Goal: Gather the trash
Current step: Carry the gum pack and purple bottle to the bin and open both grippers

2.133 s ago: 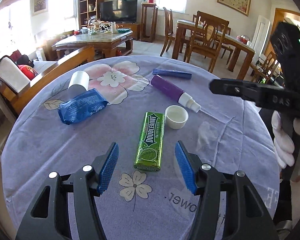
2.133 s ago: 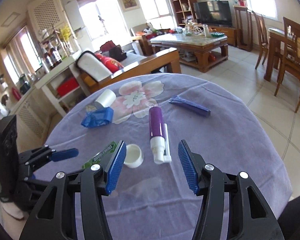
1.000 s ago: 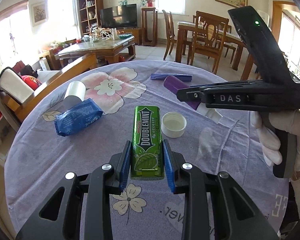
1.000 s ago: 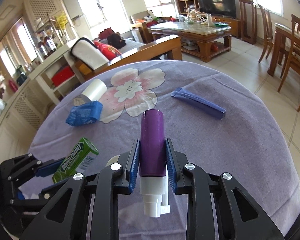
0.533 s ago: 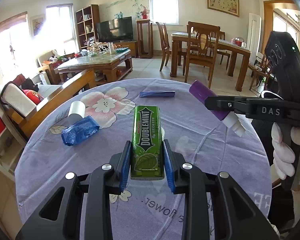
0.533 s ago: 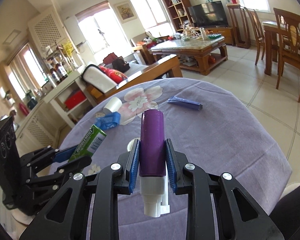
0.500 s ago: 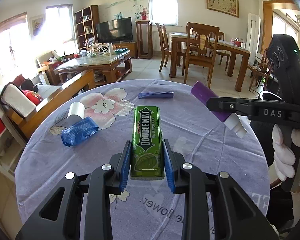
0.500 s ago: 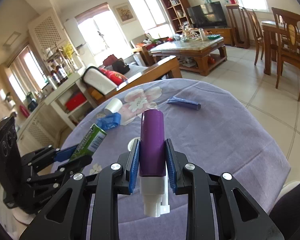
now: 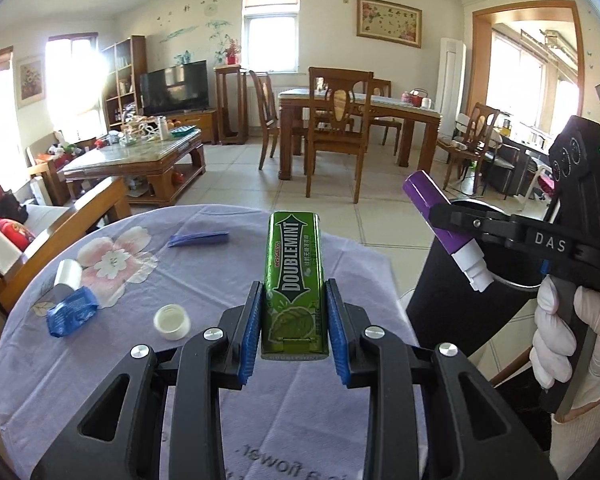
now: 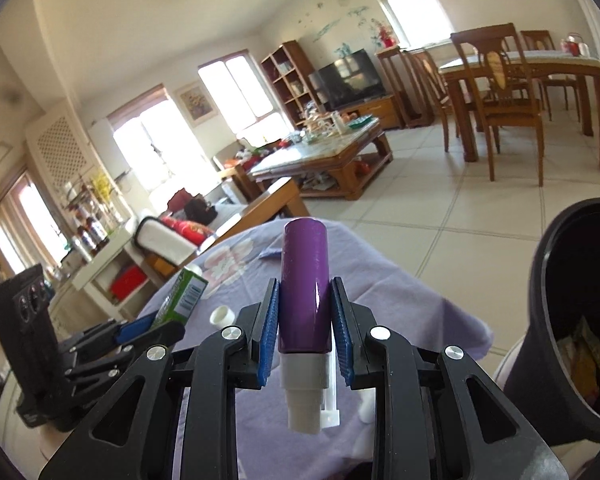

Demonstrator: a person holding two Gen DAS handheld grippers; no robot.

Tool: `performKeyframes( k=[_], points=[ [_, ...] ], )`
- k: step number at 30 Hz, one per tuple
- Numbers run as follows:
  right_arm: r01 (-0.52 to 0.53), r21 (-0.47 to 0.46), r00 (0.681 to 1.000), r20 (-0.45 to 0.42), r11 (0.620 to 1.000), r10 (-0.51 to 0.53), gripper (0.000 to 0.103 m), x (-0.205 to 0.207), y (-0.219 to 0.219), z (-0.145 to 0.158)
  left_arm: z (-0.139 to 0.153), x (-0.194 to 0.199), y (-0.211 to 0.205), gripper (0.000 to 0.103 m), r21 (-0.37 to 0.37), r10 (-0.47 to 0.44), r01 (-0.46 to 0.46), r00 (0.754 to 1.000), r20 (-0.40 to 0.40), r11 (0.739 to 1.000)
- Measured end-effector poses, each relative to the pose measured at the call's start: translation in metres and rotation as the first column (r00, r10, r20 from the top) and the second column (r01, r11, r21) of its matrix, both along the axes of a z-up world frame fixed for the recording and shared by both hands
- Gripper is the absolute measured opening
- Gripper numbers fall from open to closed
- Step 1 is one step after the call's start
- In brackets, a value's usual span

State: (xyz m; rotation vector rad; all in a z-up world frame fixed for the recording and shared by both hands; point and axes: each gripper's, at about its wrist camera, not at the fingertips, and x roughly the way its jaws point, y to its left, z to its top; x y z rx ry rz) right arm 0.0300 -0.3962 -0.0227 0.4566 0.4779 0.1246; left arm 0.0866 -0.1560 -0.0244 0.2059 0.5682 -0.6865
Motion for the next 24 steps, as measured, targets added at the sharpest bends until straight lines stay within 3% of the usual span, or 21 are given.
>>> performKeyframes(
  k=[7, 15, 18, 24],
  points=[
    [0.229, 0.069, 0.971, 0.047, 0.971, -0.233, 0.026, -0.052, -0.087, 0.002, 0.0, -0.008, -0.077, 0.03, -0.126, -0.184, 0.175, 0.981, -0.064, 0.976],
    [0.482, 0.105, 0.875, -0.007, 0.87, -0.484, 0.026, -0.1, -0.179, -0.025, -0.021, -0.004, -0.185, 0.03, -0.249, -0.374, 0.321, 0.904, -0.208, 0.914],
    [0.544, 0.122, 0.839, -0.045, 0.83, -0.543, 0.026, -0.111, -0.205, -0.042, -0.035, -0.006, -0.226, 0.03, -0.248, -0.413, 0.356, 0.877, -0.245, 0.901],
    [0.59, 0.171, 0.807, -0.122, 0.789, -0.577, 0.026, -0.119, -0.238, -0.08, -0.068, -0.013, -0.283, 0.03, -0.185, -0.444, 0.406, 0.847, -0.293, 0.895]
  ],
)
